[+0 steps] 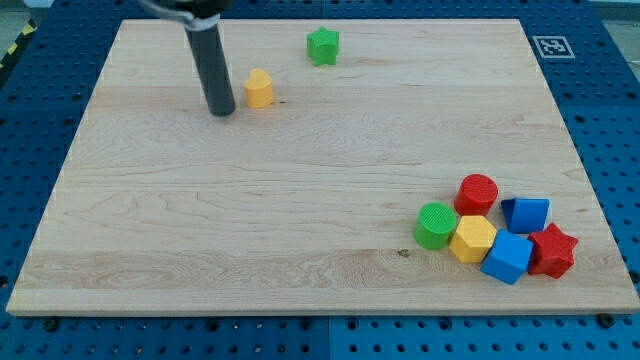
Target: Push the yellow heart vertical to the green star
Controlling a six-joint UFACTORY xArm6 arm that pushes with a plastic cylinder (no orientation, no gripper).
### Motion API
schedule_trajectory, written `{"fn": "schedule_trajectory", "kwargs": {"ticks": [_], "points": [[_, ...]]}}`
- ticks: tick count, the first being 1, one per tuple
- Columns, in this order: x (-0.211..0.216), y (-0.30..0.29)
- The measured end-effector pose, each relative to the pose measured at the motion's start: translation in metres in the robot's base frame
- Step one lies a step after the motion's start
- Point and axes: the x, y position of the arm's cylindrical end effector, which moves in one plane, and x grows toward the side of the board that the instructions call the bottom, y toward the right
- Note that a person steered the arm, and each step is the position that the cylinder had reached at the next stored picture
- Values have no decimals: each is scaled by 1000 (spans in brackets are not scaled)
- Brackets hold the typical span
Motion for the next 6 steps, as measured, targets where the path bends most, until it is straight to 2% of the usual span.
{"fn": "schedule_trajectory", "kwargs": {"ticks": [1, 3, 4, 6], "points": [[-27, 16], [-31, 47], [-20, 61], [32, 86]]}}
